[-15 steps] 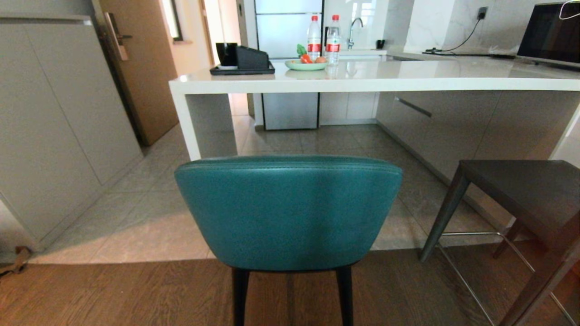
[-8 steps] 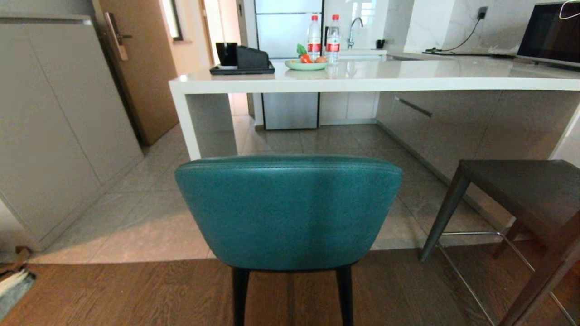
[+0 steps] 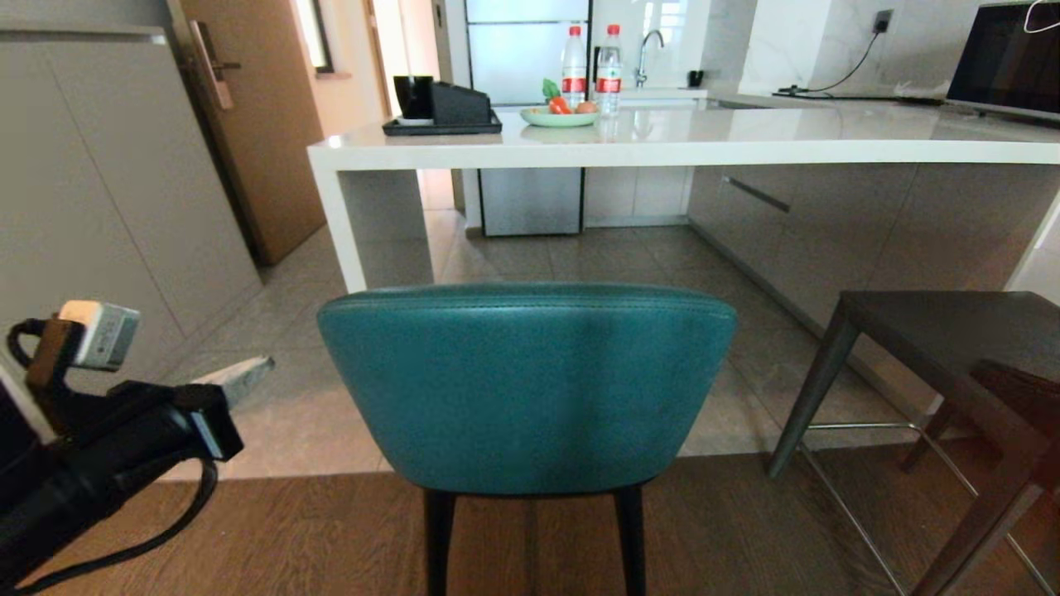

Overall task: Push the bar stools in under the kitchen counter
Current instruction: Push the blue chair back under the dining table

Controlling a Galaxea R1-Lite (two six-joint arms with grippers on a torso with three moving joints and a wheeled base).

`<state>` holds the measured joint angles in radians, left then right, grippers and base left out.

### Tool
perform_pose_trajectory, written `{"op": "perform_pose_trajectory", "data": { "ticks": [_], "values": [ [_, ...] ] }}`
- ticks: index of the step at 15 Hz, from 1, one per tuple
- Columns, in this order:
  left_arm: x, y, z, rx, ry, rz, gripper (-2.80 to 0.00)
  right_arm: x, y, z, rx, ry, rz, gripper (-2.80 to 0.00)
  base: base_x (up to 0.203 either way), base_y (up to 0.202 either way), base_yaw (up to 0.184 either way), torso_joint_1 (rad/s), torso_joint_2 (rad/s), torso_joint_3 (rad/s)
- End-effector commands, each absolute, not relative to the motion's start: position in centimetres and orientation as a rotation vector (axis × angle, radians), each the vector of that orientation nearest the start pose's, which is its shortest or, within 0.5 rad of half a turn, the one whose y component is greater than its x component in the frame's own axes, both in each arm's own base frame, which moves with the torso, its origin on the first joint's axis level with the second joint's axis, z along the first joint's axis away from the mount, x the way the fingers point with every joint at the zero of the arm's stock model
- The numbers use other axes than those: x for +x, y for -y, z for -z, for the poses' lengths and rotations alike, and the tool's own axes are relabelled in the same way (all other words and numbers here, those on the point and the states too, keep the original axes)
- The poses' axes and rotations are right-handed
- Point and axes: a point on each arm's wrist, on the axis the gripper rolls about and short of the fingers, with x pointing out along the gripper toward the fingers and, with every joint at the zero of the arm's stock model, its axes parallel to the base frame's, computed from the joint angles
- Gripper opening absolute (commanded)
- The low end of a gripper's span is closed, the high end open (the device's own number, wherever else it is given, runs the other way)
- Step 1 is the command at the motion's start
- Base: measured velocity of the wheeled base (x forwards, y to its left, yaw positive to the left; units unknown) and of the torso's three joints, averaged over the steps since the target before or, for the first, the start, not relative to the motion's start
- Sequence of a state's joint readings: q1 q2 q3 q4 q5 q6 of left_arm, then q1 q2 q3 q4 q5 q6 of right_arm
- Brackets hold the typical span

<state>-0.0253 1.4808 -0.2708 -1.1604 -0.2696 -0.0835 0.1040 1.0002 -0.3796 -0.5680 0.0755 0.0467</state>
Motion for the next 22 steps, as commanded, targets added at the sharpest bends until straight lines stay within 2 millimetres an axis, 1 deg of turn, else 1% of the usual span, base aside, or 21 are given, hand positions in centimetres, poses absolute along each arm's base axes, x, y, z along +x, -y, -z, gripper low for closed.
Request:
{"op": "perform_pose_trajectory", "data": {
  "ticks": [1, 2, 3, 5, 7, 9, 11, 13, 14, 15, 17, 19, 21, 22],
  "values": [
    [25.3, -0.2, -11.7, -0.079, -0.098, 0.262, -2.80, 16.1, -2.3, -19.4, 0.036, -0.115, -0.201, -2.80, 0.000, 0.000, 0.000, 0.000, 0.00, 0.000],
    [26.3, -1.3, -11.1, -0.055, -0.070, 0.263, -2.80, 16.9, -3.0, -19.5, 0.023, -0.082, -0.229, -2.80, 0.000, 0.000, 0.000, 0.000, 0.00, 0.000],
    [26.9, -2.2, -11.2, -0.029, -0.026, 0.285, -2.80, 17.2, -3.8, -19.6, 0.015, -0.064, -0.264, -2.80, 0.000, 0.000, 0.000, 0.000, 0.00, 0.000],
    [27.6, -1.9, -11.6, -0.011, 0.008, 0.309, -2.80, 17.5, -5.7, -19.4, 0.007, -0.061, -0.330, -2.80, 0.000, 0.000, 0.000, 0.000, 0.00, 0.000],
    [28.4, -1.3, -11.2, -0.012, 0.000, 0.327, -2.80, 18.3, -7.3, -19.1, 0.003, -0.062, -0.380, -2.80, 0.000, 0.000, 0.000, 0.000, 0.00, 0.000],
    [29.3, -1.2, -10.6, -0.012, -0.008, 0.333, -2.80, 19.1, -7.8, -19.2, 0.004, -0.048, -0.369, -2.80, 0.000, 0.000, 0.000, 0.000, 0.00, 0.000],
    [30.0, -1.2, -10.3, -0.013, -0.010, 0.332, -2.80, 19.6, -8.0, -18.7, 0.000, -0.069, -0.369, -2.80, 0.000, 0.000, 0.000, 0.000, 0.00, 0.000],
    [30.9, -1.2, -10.0, -0.005, -0.004, 0.333, -2.80, 20.9, -8.5, -18.5, -0.002, -0.069, -0.369, -2.80, 0.000, 0.000, 0.000, 0.000, 0.00, 0.000],
    [31.4, -0.9, -9.8, 0.005, -0.001, 0.343, -2.80, 21.7, -8.9, -18.4, -0.002, -0.059, -0.371, -2.80, 0.000, 0.000, 0.000, 0.000, 0.00, 0.000],
    [31.4, -0.3, -9.9, 0.009, 0.002, 0.357, -2.80, 22.1, -9.6, -18.3, -0.003, -0.050, -0.388, -2.80, 0.000, 0.000, 0.000, 0.000, 0.00, 0.000],
    [31.2, 1.2, -10.2, 0.012, 0.011, 0.386, -2.80, 22.5, -10.9, -18.0, 0.001, -0.042, -0.413, -2.80, 0.000, 0.000, 0.000, 0.000, 0.00, 0.000],
    [30.7, 2.9, -10.5, 0.012, 0.016, 0.407, -2.80, 23.0, -11.1, -17.7, 0.003, -0.030, -0.385, -2.80, 0.000, 0.000, 0.000, 0.000, 0.00, 0.000],
    [30.0, 5.0, -10.6, 0.011, 0.012, 0.417, -2.80, 22.9, -11.1, -17.6, 0.004, -0.034, -0.383, -2.80, 0.000, 0.000, 0.000, 0.000, 0.00, 0.000],
    [29.7, 5.6, -11.1, 0.011, 0.027, 0.409, -2.80, 22.9, -11.1, -17.6, 0.003, -0.034, -0.382, -2.80, 0.000, 0.000, 0.000, 0.000, 0.00, 0.000]
  ]
}}
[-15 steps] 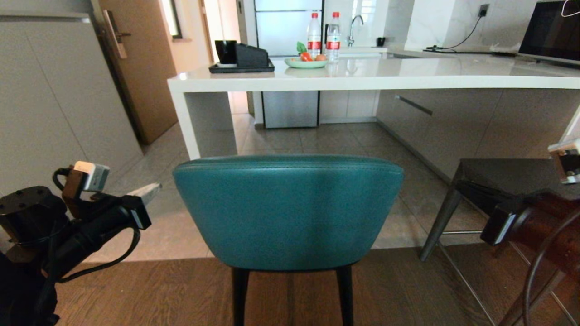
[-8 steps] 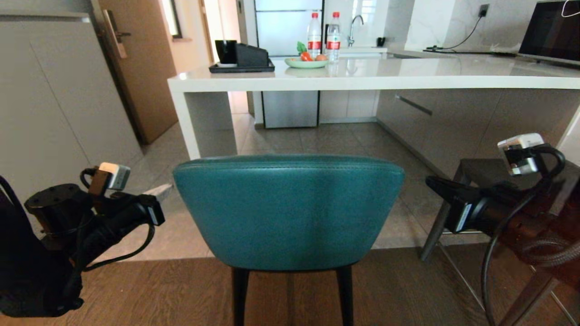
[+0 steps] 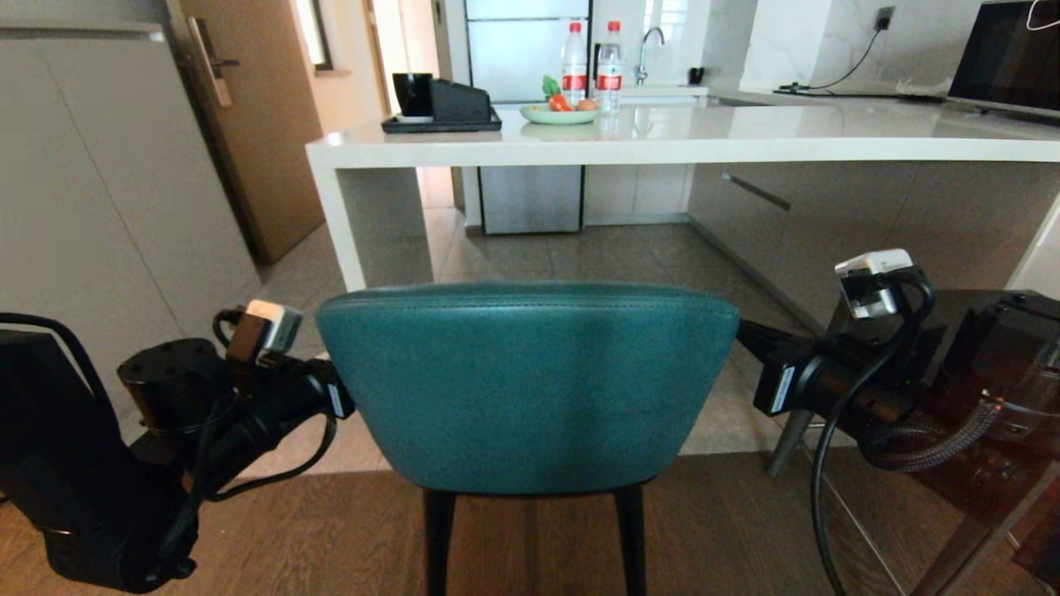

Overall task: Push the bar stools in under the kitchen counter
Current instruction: Push the blue chair back under the dining table

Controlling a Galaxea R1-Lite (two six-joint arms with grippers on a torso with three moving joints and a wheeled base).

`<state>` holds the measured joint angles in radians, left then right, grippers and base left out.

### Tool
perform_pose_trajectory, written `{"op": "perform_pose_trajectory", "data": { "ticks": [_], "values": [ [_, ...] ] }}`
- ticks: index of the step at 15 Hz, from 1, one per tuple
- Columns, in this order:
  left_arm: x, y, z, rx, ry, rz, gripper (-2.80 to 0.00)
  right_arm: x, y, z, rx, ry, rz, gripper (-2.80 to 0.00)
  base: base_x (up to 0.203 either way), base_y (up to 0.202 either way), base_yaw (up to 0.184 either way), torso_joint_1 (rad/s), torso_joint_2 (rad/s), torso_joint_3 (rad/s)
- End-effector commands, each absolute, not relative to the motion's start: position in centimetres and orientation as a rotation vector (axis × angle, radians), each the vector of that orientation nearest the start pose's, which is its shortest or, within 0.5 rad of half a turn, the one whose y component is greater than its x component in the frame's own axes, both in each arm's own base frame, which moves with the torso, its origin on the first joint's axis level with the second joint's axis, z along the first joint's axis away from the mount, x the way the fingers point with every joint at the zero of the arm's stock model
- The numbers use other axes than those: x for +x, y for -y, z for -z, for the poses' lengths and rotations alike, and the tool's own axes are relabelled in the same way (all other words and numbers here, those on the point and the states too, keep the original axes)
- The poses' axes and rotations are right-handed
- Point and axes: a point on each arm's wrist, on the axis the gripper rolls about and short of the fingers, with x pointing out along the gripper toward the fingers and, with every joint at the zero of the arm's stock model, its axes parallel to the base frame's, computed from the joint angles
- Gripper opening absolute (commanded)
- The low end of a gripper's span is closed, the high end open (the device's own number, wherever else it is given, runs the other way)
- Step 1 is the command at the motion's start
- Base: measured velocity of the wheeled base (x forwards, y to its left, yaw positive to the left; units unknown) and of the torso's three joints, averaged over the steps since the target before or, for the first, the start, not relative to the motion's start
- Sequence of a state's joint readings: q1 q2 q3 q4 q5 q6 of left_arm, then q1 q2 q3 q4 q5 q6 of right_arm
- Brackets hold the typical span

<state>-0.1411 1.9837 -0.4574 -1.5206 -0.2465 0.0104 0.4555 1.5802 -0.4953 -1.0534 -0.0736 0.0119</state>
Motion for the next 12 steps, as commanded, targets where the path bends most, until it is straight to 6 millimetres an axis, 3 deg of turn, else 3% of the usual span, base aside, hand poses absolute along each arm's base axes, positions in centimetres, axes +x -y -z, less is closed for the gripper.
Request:
{"op": "perform_pose_trajectory", "data": {
  "ticks": [1, 8, 12],
  "values": [
    [29.4, 6.1, -11.6, 0.011, 0.041, 0.414, -2.80, 23.0, -11.1, -17.7, 0.004, -0.033, -0.383, -2.80, 0.000, 0.000, 0.000, 0.000, 0.00, 0.000],
    [28.7, 6.8, -12.8, 0.009, 0.063, 0.415, -2.80, 22.9, -11.5, -17.6, 0.000, -0.035, -0.397, -2.80, 0.000, 0.000, 0.000, 0.000, 0.00, 0.000],
    [28.7, 6.7, -12.4, 0.013, 0.049, 0.403, -2.80, 22.9, -11.5, -17.5, 0.001, -0.038, -0.399, -2.80, 0.000, 0.000, 0.000, 0.000, 0.00, 0.000]
  ]
}}
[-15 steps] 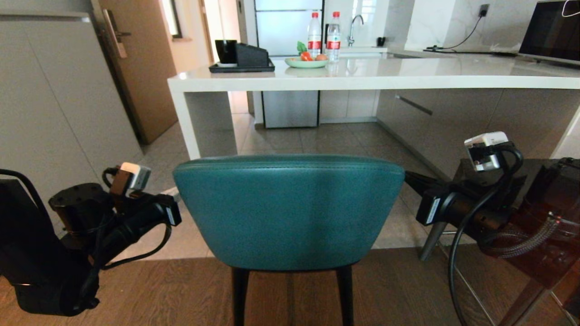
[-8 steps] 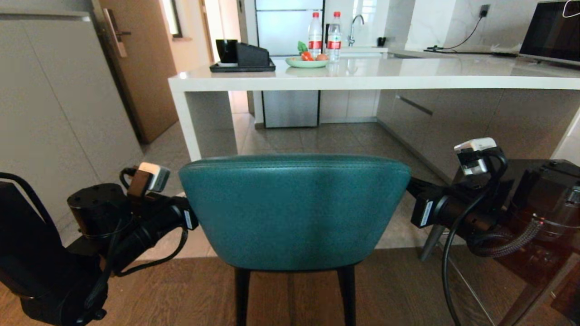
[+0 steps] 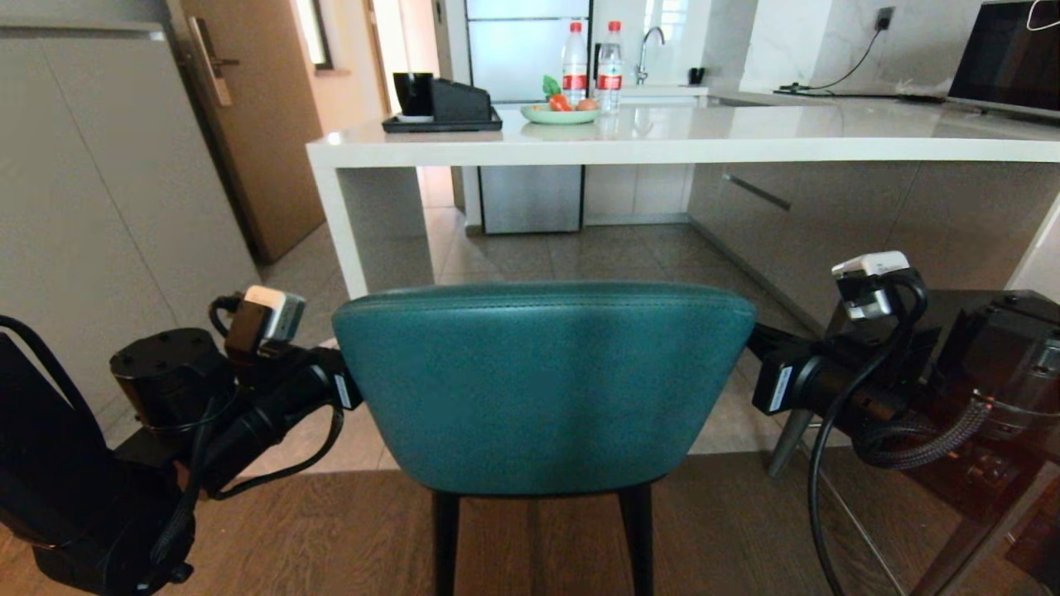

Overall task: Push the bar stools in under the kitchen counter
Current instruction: Push the blue chair back under the dining table

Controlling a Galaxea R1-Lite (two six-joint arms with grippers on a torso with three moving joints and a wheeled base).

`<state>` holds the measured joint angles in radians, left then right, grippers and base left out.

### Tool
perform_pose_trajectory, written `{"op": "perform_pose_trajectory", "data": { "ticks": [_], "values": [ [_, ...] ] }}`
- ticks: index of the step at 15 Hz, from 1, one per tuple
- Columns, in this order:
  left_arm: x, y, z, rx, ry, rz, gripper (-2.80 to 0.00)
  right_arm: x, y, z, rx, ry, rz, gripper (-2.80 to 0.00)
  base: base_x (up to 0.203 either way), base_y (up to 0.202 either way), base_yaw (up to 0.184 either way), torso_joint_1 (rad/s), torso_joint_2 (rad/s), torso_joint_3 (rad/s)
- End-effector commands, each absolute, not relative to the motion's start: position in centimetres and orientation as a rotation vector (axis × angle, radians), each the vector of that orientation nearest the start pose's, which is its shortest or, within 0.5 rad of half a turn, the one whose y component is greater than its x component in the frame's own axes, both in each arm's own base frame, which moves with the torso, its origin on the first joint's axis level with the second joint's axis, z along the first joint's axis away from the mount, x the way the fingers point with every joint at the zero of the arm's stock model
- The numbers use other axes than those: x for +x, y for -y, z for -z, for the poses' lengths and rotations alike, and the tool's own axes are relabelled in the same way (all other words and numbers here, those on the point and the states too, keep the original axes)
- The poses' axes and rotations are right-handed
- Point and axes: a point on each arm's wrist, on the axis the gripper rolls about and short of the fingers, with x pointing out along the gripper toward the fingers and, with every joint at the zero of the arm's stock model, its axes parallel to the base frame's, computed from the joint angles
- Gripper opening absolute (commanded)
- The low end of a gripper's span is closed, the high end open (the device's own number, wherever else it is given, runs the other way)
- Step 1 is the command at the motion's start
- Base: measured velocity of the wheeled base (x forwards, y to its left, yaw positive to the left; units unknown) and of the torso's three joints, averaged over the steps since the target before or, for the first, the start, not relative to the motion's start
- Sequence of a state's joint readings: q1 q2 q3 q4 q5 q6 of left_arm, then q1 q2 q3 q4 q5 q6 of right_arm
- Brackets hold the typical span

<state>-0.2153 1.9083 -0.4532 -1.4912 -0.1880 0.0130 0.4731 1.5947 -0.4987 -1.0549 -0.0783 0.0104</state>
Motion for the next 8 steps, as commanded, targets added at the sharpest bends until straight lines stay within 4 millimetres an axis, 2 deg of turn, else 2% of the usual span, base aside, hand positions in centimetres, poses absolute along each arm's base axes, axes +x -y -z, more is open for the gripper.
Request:
{"op": "perform_pose_trajectory", "data": {
  "ticks": [1, 4, 8],
  "values": [
    [28.7, 6.7, -12.5, 0.013, 0.053, 0.403, -2.80, 22.9, -11.5, -17.6, 0.000, -0.036, -0.397, -2.80, 0.000, 0.000, 0.000, 0.000, 0.00, 0.000],
    [28.5, 6.7, -12.3, 0.014, 0.044, 0.405, -2.80, 23.2, -11.7, -17.3, -0.005, -0.043, -0.401, -2.80, 0.000, 0.000, 0.000, 0.000, 0.00, 0.000],
    [27.6, 7.1, -10.7, 0.015, -0.014, 0.427, -2.80, 25.2, -12.7, -18.4, -0.019, 0.006, -0.389, -2.80, 0.000, 0.000, 0.000, 0.000, 0.00, 0.000]
  ]
}}
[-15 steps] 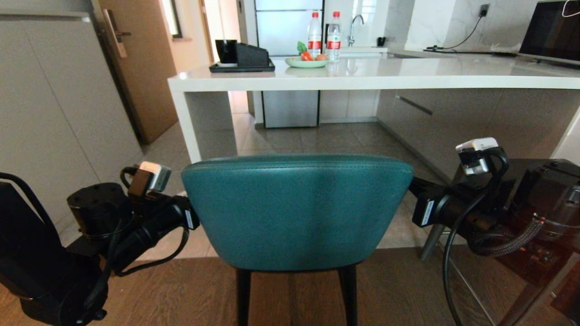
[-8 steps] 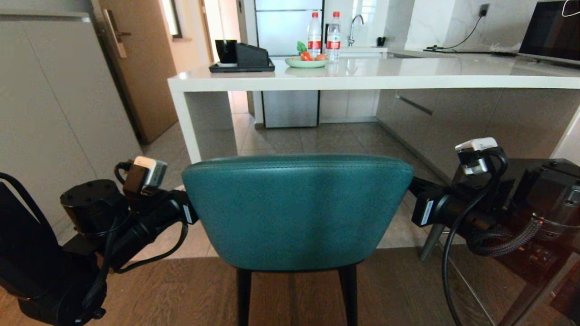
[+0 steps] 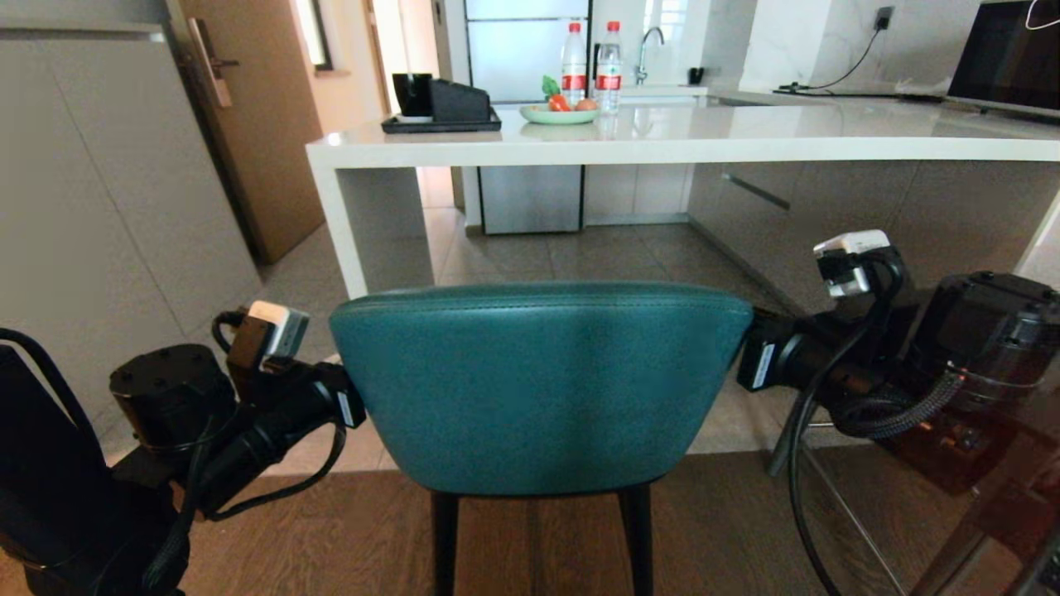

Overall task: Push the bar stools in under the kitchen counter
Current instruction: Push the blue chair back under the dining table

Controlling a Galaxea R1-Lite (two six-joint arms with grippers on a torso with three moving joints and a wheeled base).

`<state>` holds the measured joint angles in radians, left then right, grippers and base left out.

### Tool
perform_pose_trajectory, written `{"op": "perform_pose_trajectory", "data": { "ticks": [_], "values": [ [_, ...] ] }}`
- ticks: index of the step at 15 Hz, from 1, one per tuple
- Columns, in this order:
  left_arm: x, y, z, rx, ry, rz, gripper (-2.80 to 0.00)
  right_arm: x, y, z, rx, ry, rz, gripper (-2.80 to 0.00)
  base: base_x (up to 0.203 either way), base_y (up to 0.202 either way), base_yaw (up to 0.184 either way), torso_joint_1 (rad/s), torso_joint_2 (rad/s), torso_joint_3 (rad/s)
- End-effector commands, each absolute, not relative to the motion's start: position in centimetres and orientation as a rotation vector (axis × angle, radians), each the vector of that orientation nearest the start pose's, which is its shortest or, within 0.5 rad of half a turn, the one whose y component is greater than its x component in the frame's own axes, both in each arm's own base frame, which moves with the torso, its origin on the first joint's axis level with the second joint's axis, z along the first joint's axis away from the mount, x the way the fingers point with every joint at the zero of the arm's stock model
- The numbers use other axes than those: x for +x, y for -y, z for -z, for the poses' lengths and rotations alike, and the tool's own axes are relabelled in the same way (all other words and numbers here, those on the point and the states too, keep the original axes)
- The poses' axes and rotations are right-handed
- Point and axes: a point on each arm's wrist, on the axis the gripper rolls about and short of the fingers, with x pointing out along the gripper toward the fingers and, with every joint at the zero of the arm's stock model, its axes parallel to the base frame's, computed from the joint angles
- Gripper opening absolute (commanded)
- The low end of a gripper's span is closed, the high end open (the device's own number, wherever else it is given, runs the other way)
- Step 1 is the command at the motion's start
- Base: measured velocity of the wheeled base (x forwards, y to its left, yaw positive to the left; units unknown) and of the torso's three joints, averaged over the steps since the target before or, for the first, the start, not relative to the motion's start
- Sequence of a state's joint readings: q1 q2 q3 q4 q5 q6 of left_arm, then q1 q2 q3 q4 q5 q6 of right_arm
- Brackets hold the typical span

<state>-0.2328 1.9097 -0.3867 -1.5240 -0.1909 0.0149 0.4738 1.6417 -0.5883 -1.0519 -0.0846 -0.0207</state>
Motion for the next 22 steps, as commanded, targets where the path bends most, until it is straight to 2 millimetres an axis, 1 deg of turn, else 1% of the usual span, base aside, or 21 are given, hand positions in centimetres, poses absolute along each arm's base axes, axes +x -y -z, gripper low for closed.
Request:
{"op": "perform_pose_trajectory", "data": {
  "ticks": [1, 4, 6, 9, 12, 18, 22],
  "values": [
    [27.7, 7.1, -10.5, 0.021, -0.019, 0.426, -2.80, 25.3, -12.8, -18.3, -0.029, 0.005, -0.385, -2.80, 0.000, 0.000, 0.000, 0.000, 0.00, 0.000],
    [27.9, 7.0, -10.3, 0.031, -0.022, 0.421, -2.80, 25.4, -12.8, -17.8, -0.035, -0.014, -0.380, -2.80, 0.000, 0.000, 0.000, 0.000, 0.00, 0.000],
    [27.8, 6.9, -10.6, 0.032, -0.012, 0.418, -2.80, 24.4, -12.3, -17.1, -0.040, -0.038, -0.371, -2.80, 0.000, 0.000, 0.000, 0.000, 0.00, 0.000],
    [28.3, 7.0, -10.4, 0.032, -0.013, 0.415, -2.80, 23.0, -11.5, -15.1, -0.046, -0.068, -0.368, -2.80, 0.000, 0.000, 0.000, 0.000, 0.00, 0.000],
    [28.7, 7.2, -10.1, 0.032, -0.018, 0.418, -2.80, 23.6, -12.1, -13.9, -0.052, -0.076, -0.377, -2.80, 0.000, 0.000, 0.000, 0.000, 0.00, 0.000],
    [30.0, 7.4, -9.5, 0.034, -0.018, 0.415, -2.80, 25.6, -13.4, -13.4, -0.052, -0.073, -0.382, -2.80, 0.000, 0.000, 0.000, 0.000, 0.00, 0.000],
    [31.0, 7.5, -9.3, 0.035, -0.007, 0.398, -2.80, 26.5, -13.5, -12.7, -0.056, -0.093, -0.371, -2.80, 0.000, 0.000, 0.000, 0.000, 0.00, 0.000]
  ]
}}
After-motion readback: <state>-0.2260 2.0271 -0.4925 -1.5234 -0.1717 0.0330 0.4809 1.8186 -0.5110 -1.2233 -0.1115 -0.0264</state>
